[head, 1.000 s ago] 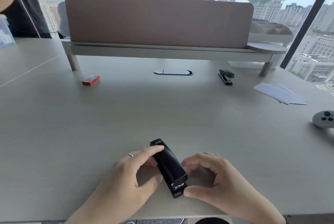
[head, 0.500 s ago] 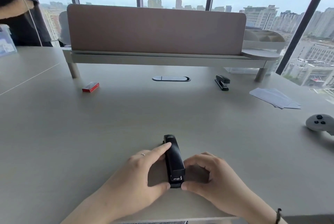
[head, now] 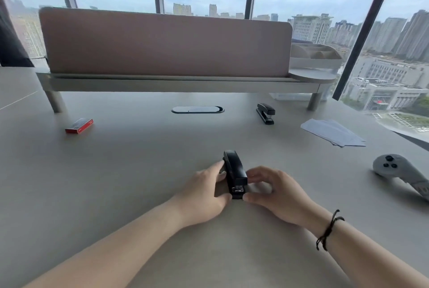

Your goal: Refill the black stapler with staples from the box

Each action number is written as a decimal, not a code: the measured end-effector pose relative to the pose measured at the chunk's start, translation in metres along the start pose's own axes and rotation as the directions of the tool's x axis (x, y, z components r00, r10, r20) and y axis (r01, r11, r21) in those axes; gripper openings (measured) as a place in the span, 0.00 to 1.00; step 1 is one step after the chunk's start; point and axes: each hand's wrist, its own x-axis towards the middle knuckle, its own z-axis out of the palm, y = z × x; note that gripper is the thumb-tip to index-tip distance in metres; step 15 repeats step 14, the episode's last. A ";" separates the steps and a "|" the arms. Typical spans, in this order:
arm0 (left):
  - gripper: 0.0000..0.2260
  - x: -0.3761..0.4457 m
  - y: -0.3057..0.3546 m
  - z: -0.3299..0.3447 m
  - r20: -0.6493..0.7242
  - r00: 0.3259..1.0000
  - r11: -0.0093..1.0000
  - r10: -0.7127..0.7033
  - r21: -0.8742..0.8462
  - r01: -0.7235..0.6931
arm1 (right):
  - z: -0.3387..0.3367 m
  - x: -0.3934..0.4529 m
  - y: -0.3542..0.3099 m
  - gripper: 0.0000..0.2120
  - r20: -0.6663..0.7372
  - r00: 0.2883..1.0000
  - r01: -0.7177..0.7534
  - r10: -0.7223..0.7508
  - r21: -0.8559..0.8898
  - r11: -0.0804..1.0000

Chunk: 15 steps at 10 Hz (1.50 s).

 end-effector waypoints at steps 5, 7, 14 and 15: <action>0.23 0.183 -0.002 0.041 -0.167 0.979 0.991 -0.120 0.031 0.127 | -0.029 0.145 0.072 0.18 -0.228 0.958 -0.159 0.171 0.067 0.985; 0.24 0.245 -0.006 0.055 -0.243 0.953 0.982 -0.180 0.017 0.190 | -0.034 0.191 0.093 0.20 -0.351 0.908 -0.214 0.231 0.088 0.973; 0.22 0.266 -0.007 0.062 -0.086 0.986 0.987 -0.140 0.064 0.145 | -0.038 0.211 0.102 0.15 -0.462 0.823 -0.289 0.332 0.164 0.943; 0.22 0.266 -0.007 0.062 -0.086 0.986 0.987 -0.140 0.064 0.145 | -0.038 0.211 0.102 0.15 -0.462 0.823 -0.289 0.332 0.164 0.943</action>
